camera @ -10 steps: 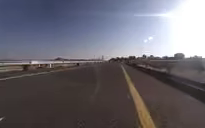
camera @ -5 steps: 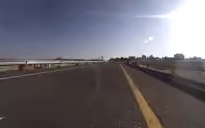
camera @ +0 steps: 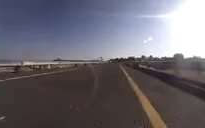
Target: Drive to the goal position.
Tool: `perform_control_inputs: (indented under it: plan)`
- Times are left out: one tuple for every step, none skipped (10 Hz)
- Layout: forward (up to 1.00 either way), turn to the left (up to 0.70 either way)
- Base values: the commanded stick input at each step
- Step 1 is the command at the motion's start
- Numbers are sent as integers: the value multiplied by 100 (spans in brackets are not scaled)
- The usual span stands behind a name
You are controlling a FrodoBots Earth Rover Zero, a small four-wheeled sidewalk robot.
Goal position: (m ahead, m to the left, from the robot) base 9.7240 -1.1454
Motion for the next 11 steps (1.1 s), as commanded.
perform_control_inputs:
  plan:
    - [70,0]
    - [70,0]
    - [70,0]
    - [70,0]
    - [70,0]
    - [70,0]
    - [70,0]
    - [70,0]
    - [70,0]
    - [70,0]
    - [70,0]
